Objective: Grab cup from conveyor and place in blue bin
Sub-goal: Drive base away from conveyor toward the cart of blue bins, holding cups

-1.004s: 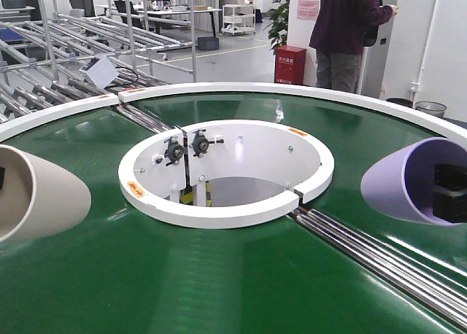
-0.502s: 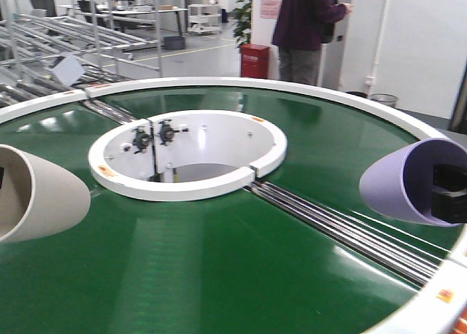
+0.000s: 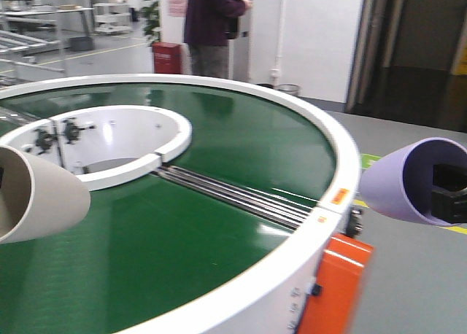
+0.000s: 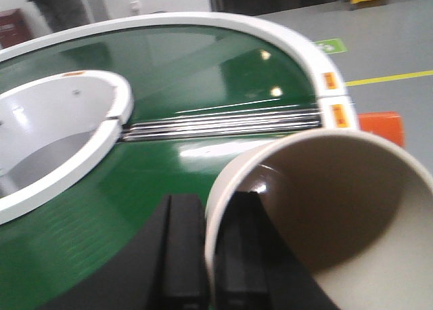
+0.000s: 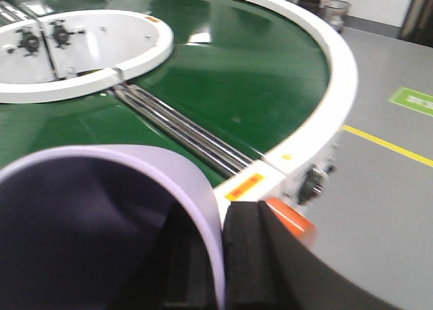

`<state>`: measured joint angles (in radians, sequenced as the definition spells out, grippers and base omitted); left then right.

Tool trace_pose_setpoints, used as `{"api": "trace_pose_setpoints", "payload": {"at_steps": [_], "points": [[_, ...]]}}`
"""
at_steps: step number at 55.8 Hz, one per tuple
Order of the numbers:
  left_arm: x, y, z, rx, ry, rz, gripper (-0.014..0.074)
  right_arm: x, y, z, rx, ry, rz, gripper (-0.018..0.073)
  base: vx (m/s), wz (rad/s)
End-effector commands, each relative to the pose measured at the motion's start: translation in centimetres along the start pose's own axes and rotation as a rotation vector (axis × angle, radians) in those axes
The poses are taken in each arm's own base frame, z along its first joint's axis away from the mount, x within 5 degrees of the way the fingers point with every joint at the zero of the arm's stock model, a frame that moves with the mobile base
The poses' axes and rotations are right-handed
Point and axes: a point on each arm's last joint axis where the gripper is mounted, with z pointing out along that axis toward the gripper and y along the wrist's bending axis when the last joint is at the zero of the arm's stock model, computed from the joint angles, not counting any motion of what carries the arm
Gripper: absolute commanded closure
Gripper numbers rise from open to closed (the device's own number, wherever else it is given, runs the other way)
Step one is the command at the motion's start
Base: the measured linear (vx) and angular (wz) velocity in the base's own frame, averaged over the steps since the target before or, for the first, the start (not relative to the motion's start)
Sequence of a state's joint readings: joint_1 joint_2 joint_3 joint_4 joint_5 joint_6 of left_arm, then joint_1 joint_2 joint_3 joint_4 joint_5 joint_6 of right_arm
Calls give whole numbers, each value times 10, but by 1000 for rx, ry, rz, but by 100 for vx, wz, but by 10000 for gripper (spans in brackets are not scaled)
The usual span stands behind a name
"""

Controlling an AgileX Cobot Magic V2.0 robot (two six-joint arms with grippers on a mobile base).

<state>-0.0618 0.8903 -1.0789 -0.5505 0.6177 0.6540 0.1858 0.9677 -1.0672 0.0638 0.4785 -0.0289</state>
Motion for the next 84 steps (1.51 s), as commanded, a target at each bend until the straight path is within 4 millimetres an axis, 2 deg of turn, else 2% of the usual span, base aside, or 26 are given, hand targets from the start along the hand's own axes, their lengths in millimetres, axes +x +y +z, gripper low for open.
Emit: {"api": "trace_pose_setpoints", "payload": {"at_steps": [1,40,84], "points": [[-16,2,-9,-36,-108,-17,603,-19,0,-9,6,-140,-10,568,-15,-54],[-16,2,-9,-36,-108,-17,603,-19,0,-9,6,-137,-10,568,-7,-57],[-16,2,-9,-36,-108,-17,603,-17,0,-9,6,-124,-10,568,12,-42]]}}
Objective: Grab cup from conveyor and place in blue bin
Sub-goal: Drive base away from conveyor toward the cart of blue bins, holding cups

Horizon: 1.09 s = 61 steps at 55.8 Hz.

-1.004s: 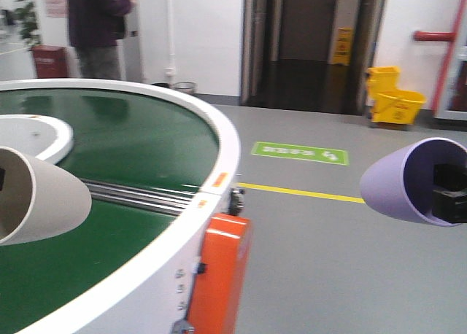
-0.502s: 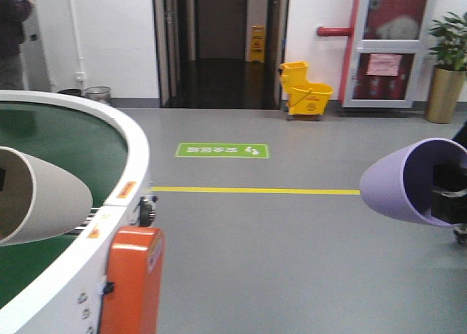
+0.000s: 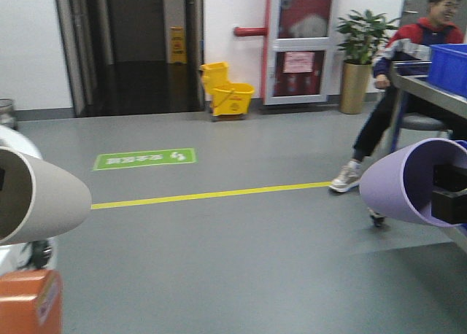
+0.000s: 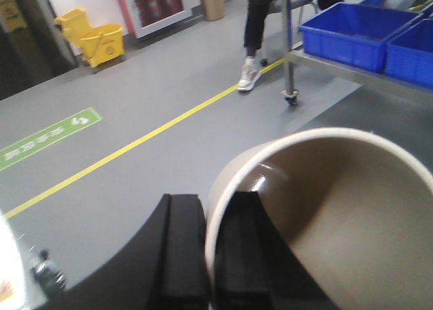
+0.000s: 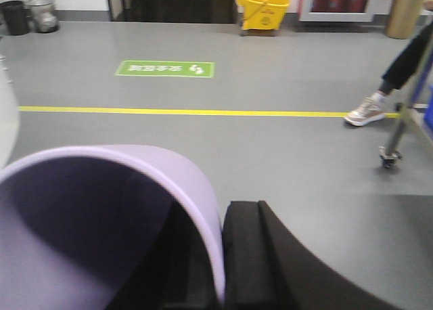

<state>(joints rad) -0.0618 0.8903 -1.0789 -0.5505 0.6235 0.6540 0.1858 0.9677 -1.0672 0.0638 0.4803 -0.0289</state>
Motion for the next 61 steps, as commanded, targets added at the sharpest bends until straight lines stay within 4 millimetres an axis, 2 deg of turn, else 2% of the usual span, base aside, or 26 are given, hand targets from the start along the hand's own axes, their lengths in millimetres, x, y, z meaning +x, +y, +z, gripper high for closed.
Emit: {"api": "trace_pose_setpoints", "payload": {"at_steps": [1,61], "points": [[-17,2,-9,-39,-113,-17,603,-18,0,-9,6,-126,-10,568,19,-46],[-17,2,-9,-39,-113,-17,603,-17,0,-9,6,-125,-10,568,26,-42]]}}
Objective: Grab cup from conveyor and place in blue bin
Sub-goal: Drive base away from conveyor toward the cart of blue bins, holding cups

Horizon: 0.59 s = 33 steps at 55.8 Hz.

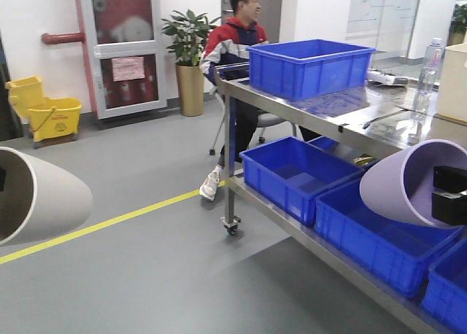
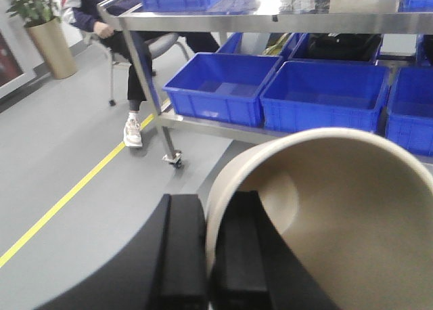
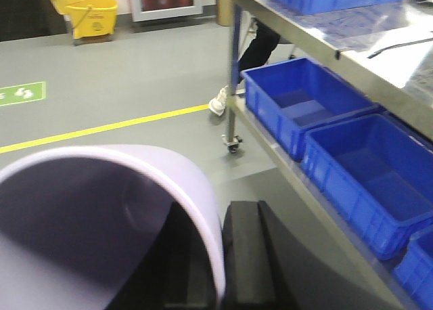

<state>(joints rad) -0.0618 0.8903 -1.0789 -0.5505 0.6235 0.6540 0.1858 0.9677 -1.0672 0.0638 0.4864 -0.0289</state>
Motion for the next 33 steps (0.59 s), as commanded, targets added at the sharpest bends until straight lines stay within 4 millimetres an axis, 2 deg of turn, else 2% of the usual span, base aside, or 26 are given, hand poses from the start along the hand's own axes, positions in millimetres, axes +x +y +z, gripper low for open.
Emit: {"api": "trace_pose_setpoints", "payload": {"at_steps": [1,33], "points": [[-17,2,-9,-39,-113,-17,603,-18,0,-9,6,-131,-10,568,31,-22],[-17,2,-9,-39,-113,-17,603,-18,0,-9,6,-132,-10,568,34,-17]]}}
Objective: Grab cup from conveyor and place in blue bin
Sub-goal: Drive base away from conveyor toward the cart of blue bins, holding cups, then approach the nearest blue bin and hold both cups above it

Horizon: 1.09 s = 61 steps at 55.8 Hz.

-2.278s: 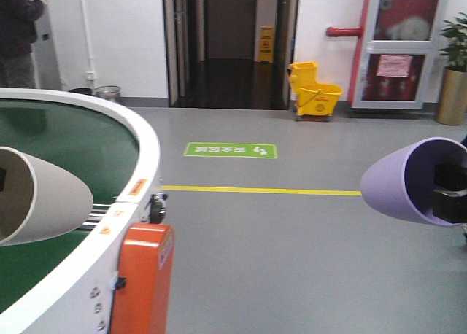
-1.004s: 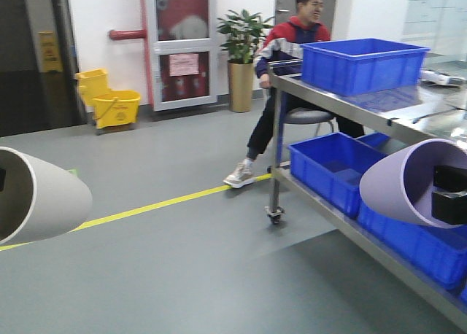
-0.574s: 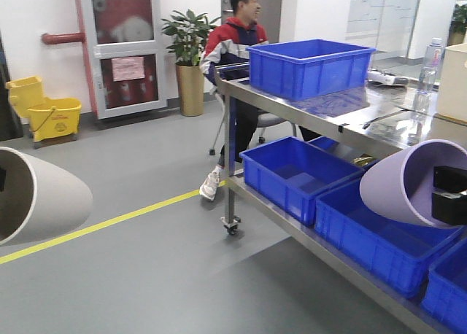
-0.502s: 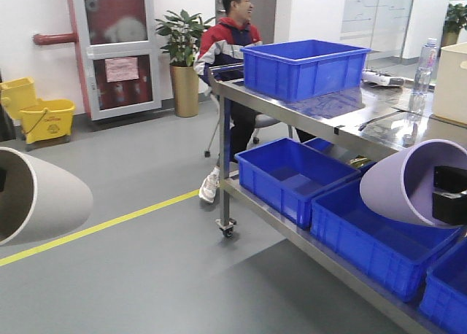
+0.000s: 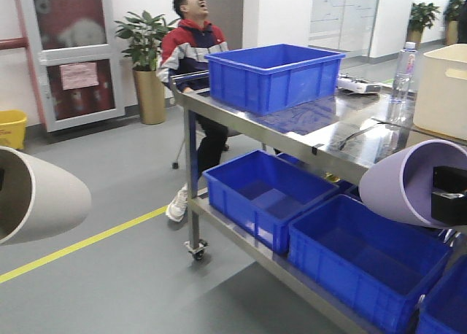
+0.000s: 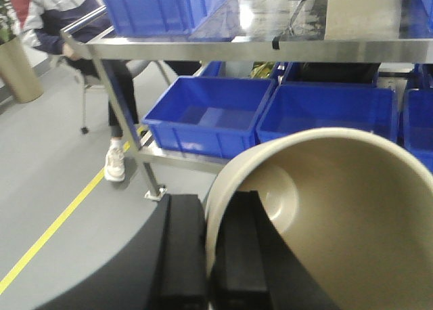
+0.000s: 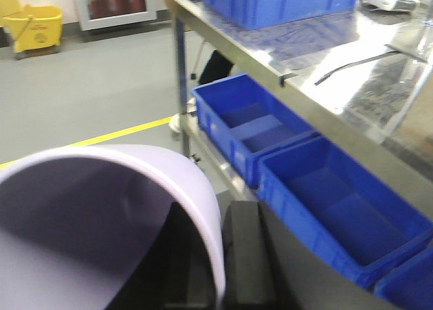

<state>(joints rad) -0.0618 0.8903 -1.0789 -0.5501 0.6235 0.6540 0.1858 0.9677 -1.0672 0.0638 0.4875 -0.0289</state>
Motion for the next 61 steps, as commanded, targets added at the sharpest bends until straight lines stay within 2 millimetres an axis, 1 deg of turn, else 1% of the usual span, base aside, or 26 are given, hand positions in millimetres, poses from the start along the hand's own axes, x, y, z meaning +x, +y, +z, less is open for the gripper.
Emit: {"api": "trace_pose_setpoints", "payload": {"at_steps": [1,23,61], "points": [[-17,2,-9,-39,-113,-18,603,-18,0,-9,6,-133,-10,568,36,-26],[-17,2,-9,-39,-113,-18,603,-18,0,-9,6,-133,-10,568,36,-37],[-17,2,-9,-39,-113,-18,603,-18,0,-9,6,-133,-10,568,31,-54]]}}
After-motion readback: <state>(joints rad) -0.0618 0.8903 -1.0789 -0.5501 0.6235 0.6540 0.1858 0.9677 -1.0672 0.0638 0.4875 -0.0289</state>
